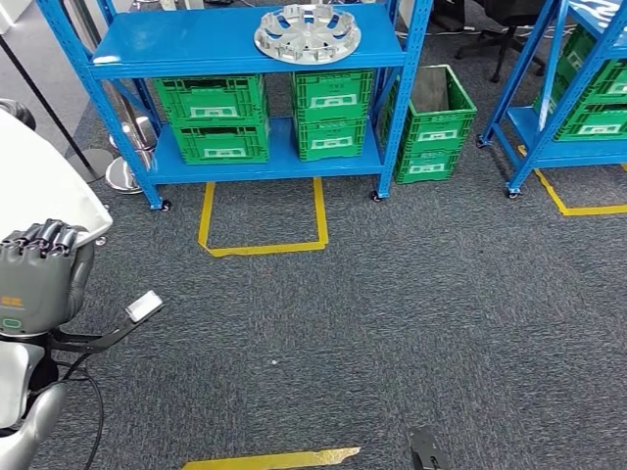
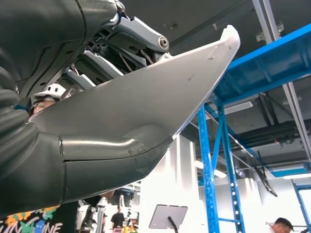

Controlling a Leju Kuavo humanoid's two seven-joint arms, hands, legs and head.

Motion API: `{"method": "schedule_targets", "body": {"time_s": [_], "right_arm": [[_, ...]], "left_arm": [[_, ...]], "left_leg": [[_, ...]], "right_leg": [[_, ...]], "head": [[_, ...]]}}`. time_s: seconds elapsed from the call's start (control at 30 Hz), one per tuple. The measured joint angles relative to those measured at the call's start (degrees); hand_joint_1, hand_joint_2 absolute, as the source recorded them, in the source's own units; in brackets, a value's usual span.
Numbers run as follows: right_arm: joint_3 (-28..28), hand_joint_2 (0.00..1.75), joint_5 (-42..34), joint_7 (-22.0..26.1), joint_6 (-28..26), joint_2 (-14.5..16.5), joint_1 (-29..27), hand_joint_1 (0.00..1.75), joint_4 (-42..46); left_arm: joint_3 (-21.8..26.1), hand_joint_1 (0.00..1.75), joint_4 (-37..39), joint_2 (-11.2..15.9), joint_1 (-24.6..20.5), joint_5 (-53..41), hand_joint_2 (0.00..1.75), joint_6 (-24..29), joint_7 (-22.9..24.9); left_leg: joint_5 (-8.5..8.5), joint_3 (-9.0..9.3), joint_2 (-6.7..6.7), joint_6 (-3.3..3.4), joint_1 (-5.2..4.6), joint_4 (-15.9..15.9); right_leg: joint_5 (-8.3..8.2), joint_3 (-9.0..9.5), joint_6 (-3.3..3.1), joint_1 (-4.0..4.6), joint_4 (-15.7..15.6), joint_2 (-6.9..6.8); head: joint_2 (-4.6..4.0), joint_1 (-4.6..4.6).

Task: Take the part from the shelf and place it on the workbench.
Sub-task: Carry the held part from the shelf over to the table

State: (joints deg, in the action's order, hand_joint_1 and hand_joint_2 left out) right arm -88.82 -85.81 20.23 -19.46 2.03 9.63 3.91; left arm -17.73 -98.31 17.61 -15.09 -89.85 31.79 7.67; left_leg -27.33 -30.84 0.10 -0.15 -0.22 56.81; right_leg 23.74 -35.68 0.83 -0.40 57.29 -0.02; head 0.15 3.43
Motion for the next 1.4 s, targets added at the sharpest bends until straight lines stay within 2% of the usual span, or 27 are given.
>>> {"method": "schedule_targets", "body": {"time_s": [0.2, 0.3, 0.37, 0.4, 0.43, 0.5, 0.53, 0.57, 0.6, 0.63, 0.67, 0.7, 0.73, 0.77, 0.83, 0.9, 0.97, 1.03, 1.07, 1.1, 1.13, 1.2, 1.23, 1.27, 1.33, 1.37, 1.4], "right_arm": [[0.71, 0.0, 0.0, 0.05, -0.33, 0.0, -0.02, 0.0, -0.01], [0.84, 0.0, 0.0, -0.2, -0.63, 0.0, -0.04, 0.0, -0.02], [0.85, 0.0, 0.0, -0.28, -0.74, -0.05, -0.05, 0.0, -0.05], [0.86, 0.0, 0.0, -0.27, -0.77, -0.09, -0.07, 0.0, -0.07], [0.87, 0.0, 0.0, -0.24, -0.77, -0.12, -0.09, 0.0, -0.09], [0.9, 0.0, 0.0, -0.19, -0.69, -0.15, -0.14, 0.0, -0.1], [0.92, 0.0, 0.0, -0.17, -0.62, -0.16, -0.19, 0.0, -0.1], [0.94, 0.0, 0.0, -0.16, -0.55, -0.17, -0.27, 0.0, -0.11], [0.95, 0.0, 0.0, -0.16, -0.49, -0.18, -0.35, 0.0, -0.11], [0.96, 0.0, -0.01, -0.13, -0.49, -0.2, -0.42, 0.0, -0.12], [0.97, 0.0, -0.01, -0.09, -0.49, -0.21, -0.44, 0.0, -0.13], [0.97, 0.0, -0.02, -0.03, -0.5, -0.21, -0.46, 0.0, -0.13], [0.97, 0.0, -0.02, 0.01, -0.5, -0.2, -0.48, 0.0, -0.13], [0.97, 0.0, -0.02, 0.02, -0.49, -0.19, -0.54, 0.0, -0.13], [0.97, 0.0, -0.02, 0.01, -0.5, -0.19, -0.68, 0.0, -0.13], [0.97, 0.0, -0.02, 0.02, -0.49, -0.21, -0.65, 0.0, -0.16], [0.97, 0.0, -0.02, 0.03, -0.43, -0.22, -0.67, 0.0, -0.19], [0.97, 0.0, -0.02, 0.02, -0.38, -0.22, -0.81, 0.0, -0.21], [0.97, 0.0, -0.02, 0.01, -0.38, -0.22, -0.83, 0.0, -0.22], [0.97, 0.0, -0.02, 0.01, -0.38, -0.21, -0.82, 0.0, -0.23], [0.97, 0.0, -0.02, 0.02, -0.38, -0.21, -0.77, 0.0, -0.24], [0.97, 0.0, -0.02, 0.05, -0.36, -0.17, -0.68, 0.0, -0.23], [0.97, 0.0, -0.02, 0.07, -0.34, -0.15, -0.67, 0.0, -0.24], [0.97, 0.0, -0.02, 0.09, -0.33, -0.13, -0.67, 0.0, -0.24], [0.97, 0.0, -0.02, 0.11, -0.37, -0.13, -0.63, 0.0, -0.24], [0.97, 0.0, -0.02, 0.14, -0.45, -0.13, -0.53, 0.0, -0.25], [0.97, 0.0, -0.02, 0.19, -0.6, -0.13, -0.43, 0.0, -0.28]], "left_arm": [[0.0, 1.75, -0.01, 0.05, -0.03, 0.0, 1.75, -0.29, 0.55], [-0.02, 1.75, -0.03, 0.15, -0.24, 0.0, 1.75, -0.5, 0.68], [-0.05, 1.75, -0.09, 0.21, -0.45, 0.0, 1.75, -0.57, 0.96], [-0.09, 1.75, -0.13, 0.23, -0.6, 0.0, 1.75, -0.61, 1.25], [-0.13, 1.75, -0.16, 0.23, -0.72, 0.0, 1.75, -0.65, 1.53], [-0.25, 1.75, -0.16, 0.27, -0.88, 0.0, 1.75, -0.73, 2.19], [-0.35, 1.75, -0.16, 0.3, -0.87, 0.0, 1.75, -0.75, 2.42], [-0.49, 1.75, -0.15, 0.33, -0.85, 0.0, 1.75, -0.77, 2.63], [-0.64, 1.75, -0.16, 0.35, -0.85, 0.0, 1.75, -0.78, 2.75], [-0.79, 1.75, -0.16, 0.36, -0.88, 0.0, 1.75, -0.78, 2.83], [-0.9, 1.75, -0.17, 0.37, -0.92, 0.0, 1.75, -0.78, 2.92], [-0.99, 1.75, -0.19, 0.41, -1.01, 0.0, 1.75, -0.82, 3.09], [-1.08, 1.75, -0.22, 0.47, -1.1, 0.0, 1.75, -0.87, 3.3], [-1.16, 1.75, -0.27, 0.59, -1.18, 0.0, 1.75, -0.94, 3.54], [-1.36, 1.75, -0.36, 0.92, -1.22, 0.01, 1.75, -1.05, 4.0], [-1.48, 1.75, -0.37, 1.32, -1.31, 0.01, 1.75, -1.08, 4.31], [-1.6, 1.75, -0.37, 1.52, -1.5, 0.0, 1.75, -1.09, 4.48], [-1.84, 1.75, -0.37, 1.56, -1.49, 0.0, 1.75, -1.12, 4.56], [-1.98, 1.75, -0.37, 1.57, -1.45, 0.0, 1.75, -1.12, 4.59], [-2.12, 1.75, -0.37, 1.6, -1.42, 0.0, 1.75, -1.13, 4.6], [-2.22, 1.75, -0.37, 1.63, -1.42, 0.0, 1.75, -1.13, 4.62], [-2.35, 1.75, -0.43, 1.76, -1.55, 0.0, 1.75, -1.13, 4.69], [-2.39, 1.75, -0.47, 1.83, -1.65, 0.0, 1.75, -1.14, 4.73], [-2.43, 1.75, -0.51, 1.91, -1.74, 0.01, 1.75, -1.15, 4.74], [-2.47, 1.75, -0.56, 2.1, -1.79, 0.01, 1.75, -1.16, 4.75], [-2.48, 1.75, -0.59, 2.19, -1.76, 0.01, 1.75, -1.17, 4.75], [-2.5, 1.75, -0.63, 2.24, -1.81, 0.0, 1.75, -1.2, 4.75]], "left_leg": [[0.04, -0.11, 0.0, 0.06, -0.05, 0.16], [0.25, -0.45, -0.04, 0.75, -0.19, 0.32], [1.08, -0.21, -0.12, 1.25, 0.17, -0.8], [1.55, -0.1, -0.2, 1.47, 0.37, -1.39], [1.93, -0.1, -0.33, 1.56, 0.55, -1.74], [2.3, -0.62, -0.8, 1.54, 0.64, -1.76], [2.42, -0.87, -1.15, 1.4, 0.71, -1.67], [2.51, -1.05, -1.57, 1.24, 0.83, -1.57], [2.55, -1.21, -2.05, 1.0, 1.01, -1.39], [2.49, -1.39, -2.58, 0.67, 1.24, -1.04], [2.36, -1.67, -3.11, 0.23, 1.44, -0.61], [2.21, -2.1, -3.65, -0.27, 1.55, 0.04], [2.17, -2.57, -4.18, -0.76, 1.61, 0.55], [2.28, -3.0, -4.71, -1.2, 1.64, 0.81], [2.6, -3.48, -5.56, -1.85, 1.81, 0.9], [1.46, -4.38, -4.05, -2.23, 1.79, 2.67], [-2.07, -7.05, -1.43, -2.41, 1.63, 8.97], [-5.39, -10.1, -0.55, -2.39, 1.6, 16.43], [-5.76, -10.55, -0.45, -2.22, 1.54, 18.01], [-5.05, -9.84, -0.33, -1.92, 1.42, 17.25], [-3.48, -7.97, 0.1, -1.45, 1.19, 14.21], [-0.77, -3.34, 2.69, -0.17, 0.3, 5.99], [-0.15, -1.9, 3.78, 0.33, -0.15, 3.18], [-0.07, -1.38, 4.38, 0.67, -0.5, 1.83], [0.25, -1.61, 3.25, 1.03, -0.68, 1.35], [0.62, -1.63, 2.57, 1.22, -0.56, 0.99], [1.03, -1.62, 1.93, 1.47, -0.36, 0.61]], "right_leg": [[-0.13, -0.07, 0.06, -0.07, -0.02, -0.01], [-0.63, -0.02, 0.6, -0.24, -0.32, -0.12], [-0.15, -0.4, 0.96, -0.18, -0.02, -0.14], [1.02, -0.98, 1.13, -0.17, 1.2, -0.1], [2.9, -2.1, 1.29, -0.22, 3.79, -0.05], [7.13, -4.98, 1.58, -0.4, 11.42, -0.03], [8.3, -6.02, 1.72, -0.51, 14.45, -0.03], [8.37, -6.09, 1.86, -0.65, 15.49, -0.03], [7.41, -4.97, 2.04, -0.84, 14.15, 0.06], [5.77, -2.75, 2.3, -1.14, 10.63, 0.57], [4.84, -0.41, 2.62, -1.49, 6.8, 2.01], [4.22, 1.54, 2.66, -1.76, 3.58, 3.32], [4.18, 2.67, 2.55, -1.92, 1.76, 4.34], [4.62, 2.92, 2.23, -1.89, 1.52, 4.85], [4.44, 2.82, 1.32, -1.68, 1.84, 3.59], [4.24, 2.74, 0.4, -1.56, 1.81, 2.24], [4.1, 2.57, -0.33, -1.23, 1.74, 0.72], [4.03, 2.3, -0.67, -0.75, 1.75, -0.91], [4.01, 2.19, -0.77, -0.53, 1.75, -1.72], [3.98, 2.12, -0.85, -0.31, 1.76, -2.53], [3.96, 2.12, -0.89, -0.08, 1.75, -3.3], [3.96, 2.18, -0.88, 0.31, 1.75, -4.71], [3.93, 2.19, -0.8, 0.44, 1.75, -5.39], [3.89, 2.19, -0.69, 0.51, 1.74, -6.08], [3.77, 2.33, -0.28, 0.54, 1.52, -7.47], [3.95, 2.28, 0.03, 0.48, 1.61, -7.08], [4.57, 1.95, 0.35, 0.4, 2.3, -5.76]], "head": [[0.0, 0.01], [0.0, -0.03], [0.0, -0.01], [0.0, 0.02], [0.0, 0.07], [0.0, 0.09], [0.0, 0.07], [0.0, 0.05], [0.0, 0.05], [0.0, 0.06], [0.0, 0.09], [0.0, 0.11], [0.0, 0.14], [0.0, 0.16], [0.0, 0.17], [0.0, 0.03], [0.0, -0.18], [0.0, -0.22], [0.0, -0.23], [0.0, -0.22], [0.0, -0.22], [0.0, -0.2], [0.0, -0.19], [0.0, -0.18], [0.0, -0.18], [0.0, -0.15], [0.0, -0.14]]}}
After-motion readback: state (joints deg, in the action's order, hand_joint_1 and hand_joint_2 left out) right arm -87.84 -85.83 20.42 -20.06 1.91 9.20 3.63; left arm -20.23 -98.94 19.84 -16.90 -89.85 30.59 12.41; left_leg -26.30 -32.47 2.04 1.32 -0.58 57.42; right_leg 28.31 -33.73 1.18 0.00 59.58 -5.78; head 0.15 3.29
